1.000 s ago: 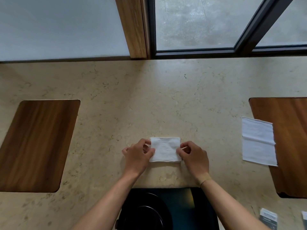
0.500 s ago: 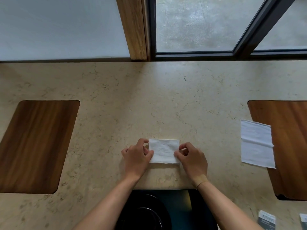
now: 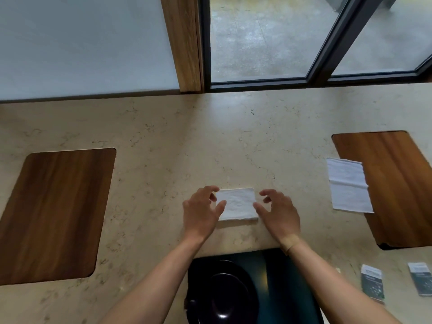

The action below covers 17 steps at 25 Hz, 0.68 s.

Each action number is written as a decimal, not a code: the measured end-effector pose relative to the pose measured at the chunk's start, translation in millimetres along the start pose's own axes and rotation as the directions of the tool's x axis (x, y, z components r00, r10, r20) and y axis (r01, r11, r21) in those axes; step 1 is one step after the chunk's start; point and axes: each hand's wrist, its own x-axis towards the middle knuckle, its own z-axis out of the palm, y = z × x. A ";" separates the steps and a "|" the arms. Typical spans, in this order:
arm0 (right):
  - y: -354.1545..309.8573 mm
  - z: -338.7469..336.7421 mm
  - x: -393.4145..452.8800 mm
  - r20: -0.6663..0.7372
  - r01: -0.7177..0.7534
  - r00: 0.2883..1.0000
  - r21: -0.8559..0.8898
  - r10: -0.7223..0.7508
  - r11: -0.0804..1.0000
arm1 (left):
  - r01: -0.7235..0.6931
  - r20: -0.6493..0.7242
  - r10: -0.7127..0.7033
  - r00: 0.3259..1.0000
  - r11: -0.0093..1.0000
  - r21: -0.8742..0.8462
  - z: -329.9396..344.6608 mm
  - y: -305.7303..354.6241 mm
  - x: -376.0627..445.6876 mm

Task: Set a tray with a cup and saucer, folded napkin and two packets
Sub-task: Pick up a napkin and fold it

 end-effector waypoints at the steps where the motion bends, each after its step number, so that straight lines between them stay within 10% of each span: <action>1: -0.6 -5.2 -5.1 -0.007 0.016 1.000 -0.026 -0.016 1.000 | -0.043 0.015 0.042 0.999 0.999 0.012 -4.5 2.0 0.3; 17: 85.1 -107.0 -33.4 -0.186 0.030 0.979 -0.265 -0.082 0.964 | -0.399 0.200 0.353 0.914 0.870 0.289 24.2 88.0 -7.4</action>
